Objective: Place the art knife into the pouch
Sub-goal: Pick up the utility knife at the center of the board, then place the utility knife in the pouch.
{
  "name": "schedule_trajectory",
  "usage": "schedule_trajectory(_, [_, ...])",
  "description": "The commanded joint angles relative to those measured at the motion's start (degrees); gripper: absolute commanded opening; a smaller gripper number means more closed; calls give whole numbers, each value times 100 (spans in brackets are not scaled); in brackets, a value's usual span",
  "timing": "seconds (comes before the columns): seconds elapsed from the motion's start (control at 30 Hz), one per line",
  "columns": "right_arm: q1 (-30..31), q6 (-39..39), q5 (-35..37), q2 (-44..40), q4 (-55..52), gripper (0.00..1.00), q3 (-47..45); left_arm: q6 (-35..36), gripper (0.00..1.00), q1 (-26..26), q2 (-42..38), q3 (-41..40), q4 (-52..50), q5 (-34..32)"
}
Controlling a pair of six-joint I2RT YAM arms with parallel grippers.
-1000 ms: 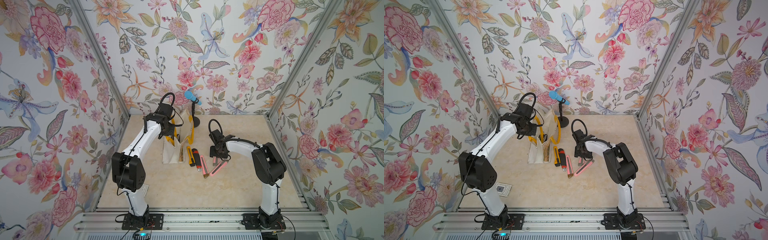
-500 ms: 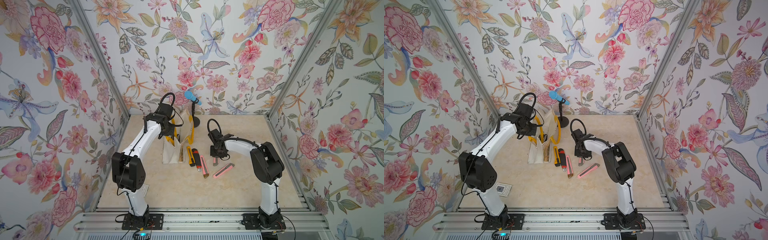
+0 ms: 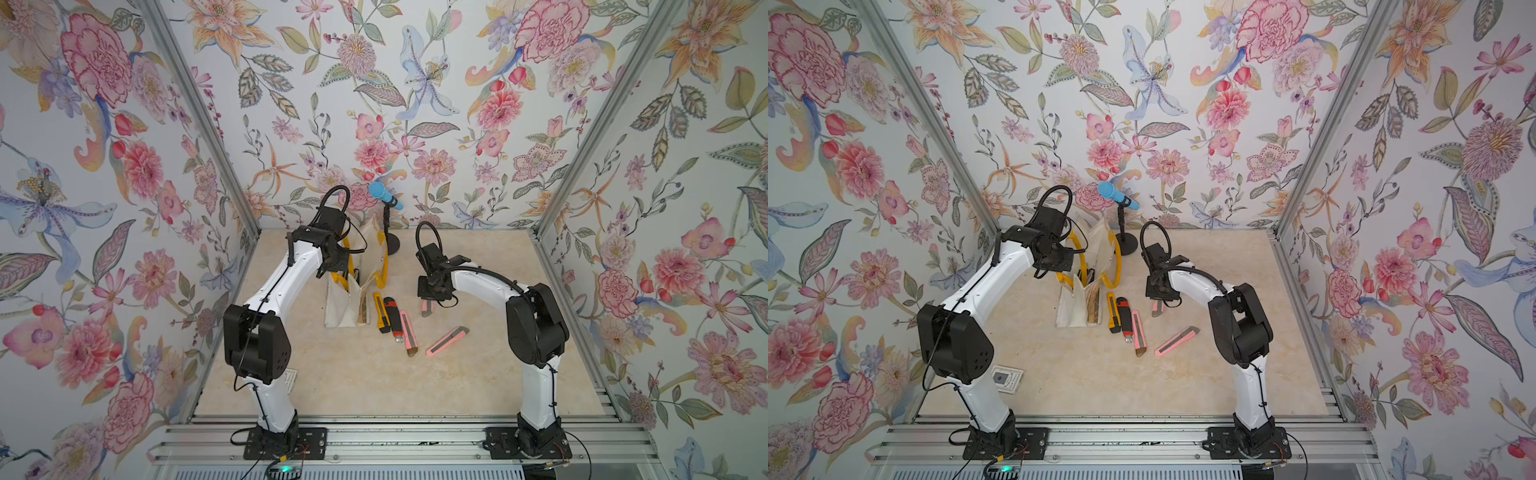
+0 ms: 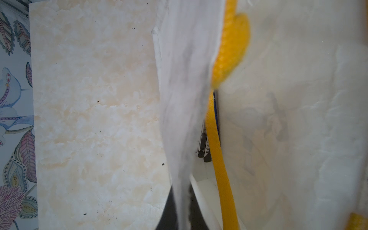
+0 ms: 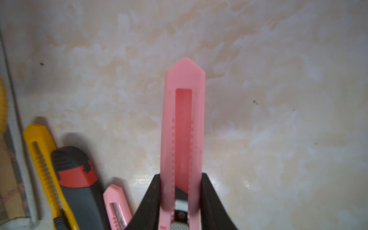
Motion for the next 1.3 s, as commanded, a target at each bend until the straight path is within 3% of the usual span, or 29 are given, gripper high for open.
schedule_trajectory(0.0, [-50,-79,-40,-469,-87,22,508,-19,0,29,-48,-71,-69,1])
schedule_trajectory(0.3, [78,-204,-507,-246,-96,22,2150,-99,0,-29,-102,-169,10,125])
schedule_trajectory(0.57, [466,-571,-1116,629,-38,21,4190,-149,0,-68,-227,-312,80,137])
schedule_trajectory(0.73, [762,-444,-1715,1252,33,21,4906,-169,0,-72,-282,-318,122,159])
schedule_trajectory(0.9, [989,-410,-1939,1613,49,20,4971,-151,0,-72,-291,-320,101,137])
schedule_trajectory(1.27, [1256,-375,-1838,1862,52,18,4224,-86,0,-73,-259,-240,34,128])
